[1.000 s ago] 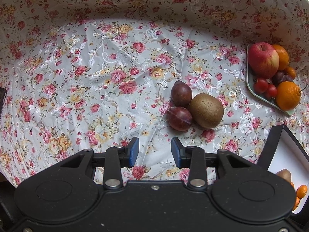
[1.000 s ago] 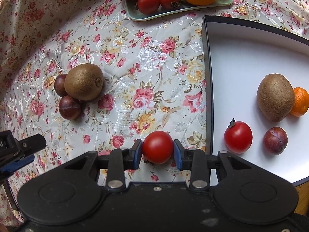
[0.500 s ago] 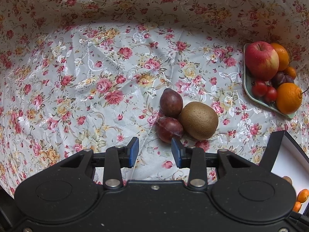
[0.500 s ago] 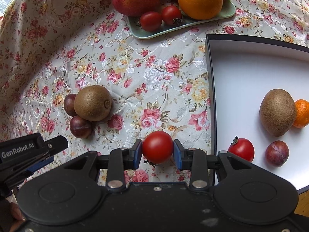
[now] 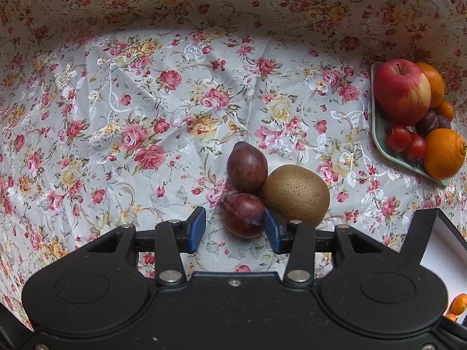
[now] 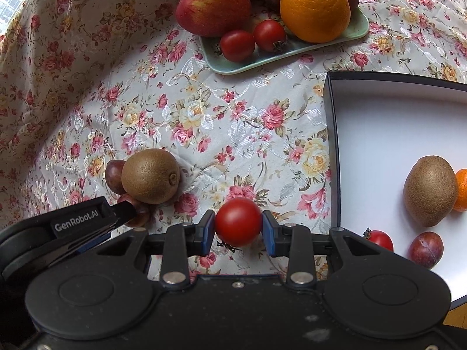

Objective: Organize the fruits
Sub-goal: 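Close the left tool on the dark red plum while the right tool holds the tomato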

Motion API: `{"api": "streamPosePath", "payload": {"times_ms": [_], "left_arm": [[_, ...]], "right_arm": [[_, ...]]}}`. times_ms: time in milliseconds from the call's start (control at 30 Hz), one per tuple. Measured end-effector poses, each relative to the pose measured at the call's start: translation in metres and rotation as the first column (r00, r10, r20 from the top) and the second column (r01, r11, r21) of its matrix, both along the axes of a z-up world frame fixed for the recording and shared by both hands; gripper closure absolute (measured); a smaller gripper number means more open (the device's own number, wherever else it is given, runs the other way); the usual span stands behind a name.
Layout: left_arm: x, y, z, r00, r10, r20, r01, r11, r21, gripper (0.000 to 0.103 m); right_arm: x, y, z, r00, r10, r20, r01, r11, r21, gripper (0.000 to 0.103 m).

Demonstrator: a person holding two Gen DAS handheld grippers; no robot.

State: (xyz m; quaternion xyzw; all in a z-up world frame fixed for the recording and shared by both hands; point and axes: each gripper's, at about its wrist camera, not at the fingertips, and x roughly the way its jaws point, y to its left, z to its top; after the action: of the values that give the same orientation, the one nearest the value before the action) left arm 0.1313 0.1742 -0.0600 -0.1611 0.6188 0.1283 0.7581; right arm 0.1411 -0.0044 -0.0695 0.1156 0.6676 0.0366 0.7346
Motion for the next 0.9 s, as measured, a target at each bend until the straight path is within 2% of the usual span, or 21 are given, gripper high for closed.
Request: {"api": "streamPosePath", "payload": {"times_ms": [500, 600, 667, 900], "left_arm": [[0.008, 0.000, -0.015, 1.000, -0.012, -0.019, 0.012, 1.000, -0.008, 0.047], [0.008, 0.000, -0.022, 0.999, -0.005, -0.039, 0.005, 1.000, -0.009, 0.049], [0.008, 0.000, -0.024, 0.999, -0.004, -0.031, 0.003, 1.000, -0.020, 0.054], [0.000, -0.001, -0.014, 0.999, 0.033, -0.037, -0.034, 0.999, -0.021, 0.055]], "right_arm": [[0.010, 0.006, -0.005, 1.000, -0.004, -0.004, 0.004, 1.000, 0.006, 0.067], [0.009, 0.007, -0.005, 1.000, -0.002, -0.002, 0.002, 1.000, 0.008, 0.067], [0.009, 0.007, -0.004, 1.000, -0.004, 0.000, 0.004, 1.000, 0.008, 0.067], [0.005, 0.002, 0.004, 1.000, -0.003, 0.013, 0.003, 1.000, 0.016, 0.067]]}}
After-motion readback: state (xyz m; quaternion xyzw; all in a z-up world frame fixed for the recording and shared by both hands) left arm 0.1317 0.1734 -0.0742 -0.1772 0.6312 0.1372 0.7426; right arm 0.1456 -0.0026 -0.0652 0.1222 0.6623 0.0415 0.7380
